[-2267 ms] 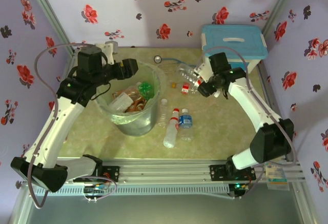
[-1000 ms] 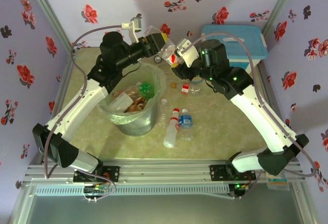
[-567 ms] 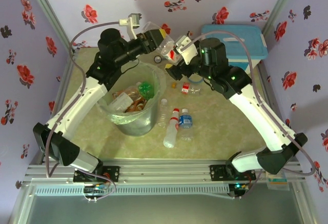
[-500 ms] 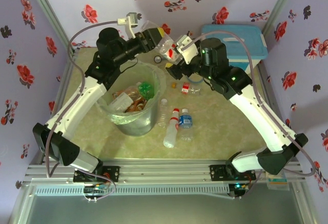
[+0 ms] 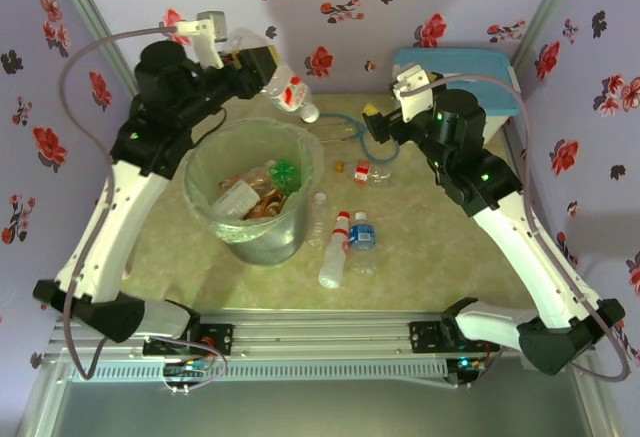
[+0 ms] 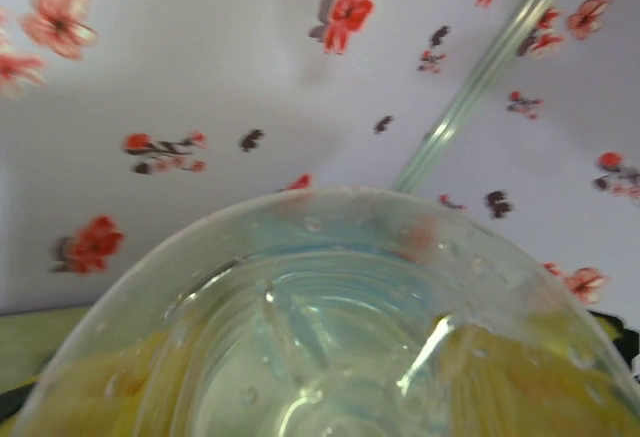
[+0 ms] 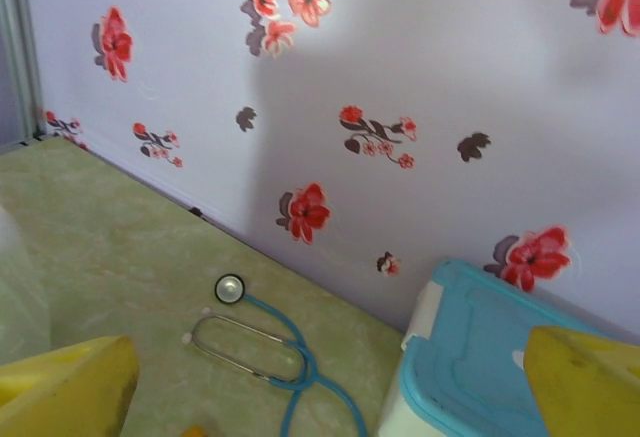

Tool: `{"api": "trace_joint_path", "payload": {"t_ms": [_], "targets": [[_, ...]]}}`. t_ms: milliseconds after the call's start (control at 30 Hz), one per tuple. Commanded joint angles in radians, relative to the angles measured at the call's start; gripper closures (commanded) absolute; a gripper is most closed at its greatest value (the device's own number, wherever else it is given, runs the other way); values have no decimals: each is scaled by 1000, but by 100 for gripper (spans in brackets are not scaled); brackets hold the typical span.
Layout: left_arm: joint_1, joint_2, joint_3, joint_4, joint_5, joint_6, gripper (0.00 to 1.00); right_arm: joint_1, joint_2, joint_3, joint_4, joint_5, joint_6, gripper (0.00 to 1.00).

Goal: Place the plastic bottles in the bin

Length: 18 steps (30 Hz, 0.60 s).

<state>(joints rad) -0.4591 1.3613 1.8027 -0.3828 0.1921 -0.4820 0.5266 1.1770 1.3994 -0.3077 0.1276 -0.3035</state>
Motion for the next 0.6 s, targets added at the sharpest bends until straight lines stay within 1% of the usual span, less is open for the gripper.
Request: {"api": "trace_joint_path", "payload": {"t_ms": [0,67,167,300,400,567], "targets": [[17,-49,99,-255,-146,195,61,-13,-12,-27,21,33,15,1],[23,-48,168,-406,-202,258,62,-19,-13,-36,6,46,8,1],[28,-25,249,-608,-277,330,66,-23,-13,-59,4,57,6,1],[46,29,329,-820,-286,366,69,-23,-3,-81,3,69,26,1],[49,79,401,-946,-286,392,69,-23,-4,-97,-6,75,26,1],[49,151,447,-1047,-271,410,69,-23,0,-114,-19,88,22,1]]}}
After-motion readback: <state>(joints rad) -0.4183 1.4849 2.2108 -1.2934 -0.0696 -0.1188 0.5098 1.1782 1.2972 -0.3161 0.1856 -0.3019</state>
